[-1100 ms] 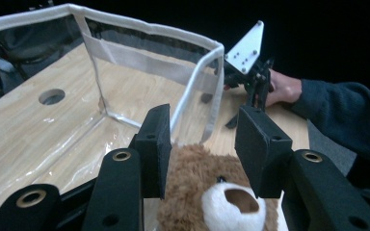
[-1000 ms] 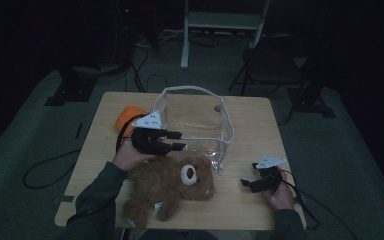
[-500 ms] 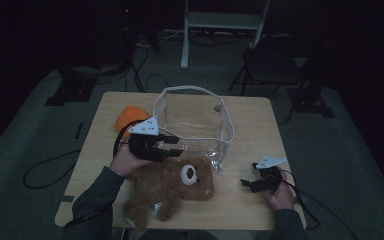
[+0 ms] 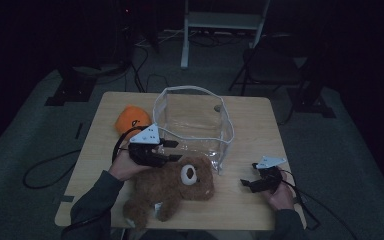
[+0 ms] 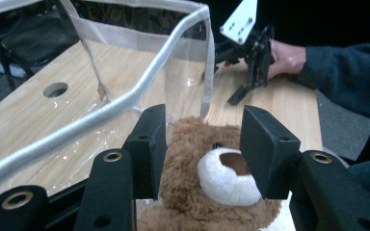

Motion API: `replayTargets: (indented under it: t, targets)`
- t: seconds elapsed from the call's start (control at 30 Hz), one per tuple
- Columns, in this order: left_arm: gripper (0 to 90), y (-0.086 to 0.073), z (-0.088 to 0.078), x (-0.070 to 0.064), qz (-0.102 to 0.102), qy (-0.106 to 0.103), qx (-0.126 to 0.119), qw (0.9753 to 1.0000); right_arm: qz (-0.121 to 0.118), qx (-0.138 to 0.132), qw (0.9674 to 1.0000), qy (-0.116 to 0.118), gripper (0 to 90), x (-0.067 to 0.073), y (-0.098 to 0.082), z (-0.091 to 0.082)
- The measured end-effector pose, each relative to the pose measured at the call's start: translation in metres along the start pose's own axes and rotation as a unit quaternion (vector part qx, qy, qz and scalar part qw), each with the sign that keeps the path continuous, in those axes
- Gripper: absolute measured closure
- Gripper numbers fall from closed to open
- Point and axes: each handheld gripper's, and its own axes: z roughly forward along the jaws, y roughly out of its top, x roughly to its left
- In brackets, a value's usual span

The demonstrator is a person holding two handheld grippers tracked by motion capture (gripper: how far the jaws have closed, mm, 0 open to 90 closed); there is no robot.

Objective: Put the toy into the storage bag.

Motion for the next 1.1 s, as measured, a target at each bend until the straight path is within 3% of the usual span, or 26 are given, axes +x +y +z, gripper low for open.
replayTargets:
  t: [0.33, 1.1]
  targets:
    - [49.4, -0.006, 0.01, -0.004, -0.011, -0.014, 0.015, 0.9997, 0.001, 0.0, 1.0, 0.0, 11.4, 0.0, 0.0, 0.0]
    - [37.3, -0.016, 0.028, -0.013, -0.026, -0.014, 0.036, 0.9989, 0.0, 0.0, 1.0, 0.0, 11.4, 0.0, 0.0, 0.0]
